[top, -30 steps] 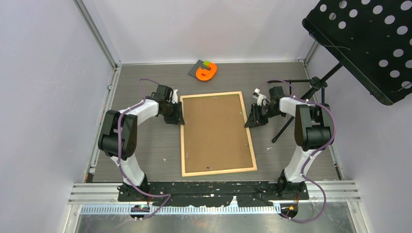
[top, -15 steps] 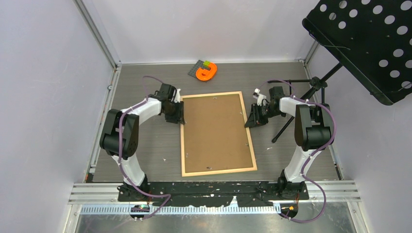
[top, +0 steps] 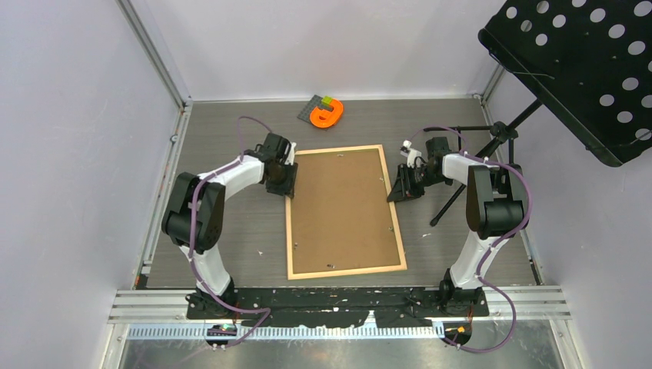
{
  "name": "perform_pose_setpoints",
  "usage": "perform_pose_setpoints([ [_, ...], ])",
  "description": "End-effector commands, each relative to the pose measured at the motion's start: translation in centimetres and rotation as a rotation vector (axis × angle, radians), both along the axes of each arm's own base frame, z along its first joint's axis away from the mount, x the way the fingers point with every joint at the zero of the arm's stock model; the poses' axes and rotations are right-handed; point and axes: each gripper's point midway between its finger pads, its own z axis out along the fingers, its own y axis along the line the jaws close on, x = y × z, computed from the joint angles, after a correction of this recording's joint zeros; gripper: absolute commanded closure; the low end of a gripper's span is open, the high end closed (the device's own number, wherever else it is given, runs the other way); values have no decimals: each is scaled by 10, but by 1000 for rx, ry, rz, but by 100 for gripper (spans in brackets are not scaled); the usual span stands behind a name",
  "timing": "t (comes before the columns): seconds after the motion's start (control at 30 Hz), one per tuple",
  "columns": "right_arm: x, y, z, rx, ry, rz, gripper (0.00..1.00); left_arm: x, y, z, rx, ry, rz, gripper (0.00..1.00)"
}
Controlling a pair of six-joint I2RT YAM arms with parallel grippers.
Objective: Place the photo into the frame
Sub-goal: Install the photo frame at the center of the board.
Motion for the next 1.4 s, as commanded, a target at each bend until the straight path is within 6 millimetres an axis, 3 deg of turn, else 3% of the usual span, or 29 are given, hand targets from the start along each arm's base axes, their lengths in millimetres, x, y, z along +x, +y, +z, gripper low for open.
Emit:
perform_pose_setpoints([
  [0.0,-2,3,-1,23,14,15,94,1,10,5,84,-36,-11,63],
  [0.33,-2,3,-1,23,13,12,94,-2,7,2,97,-13,-25,80],
  [0.6,-3,3,-1,24,15,12,94,9,8,3,106,-63,-15,100],
  [0.83,-3,3,-2,26,20,11,94,19,-5,18,51,-153,-61,100],
  [1.07,-3,3,-1,26,19,11,94,37,-14,36,110,-279,-118,99],
  [1.37,-4,3,-2,31,22,12,95,40,-24,39,130,-358,-164,79],
])
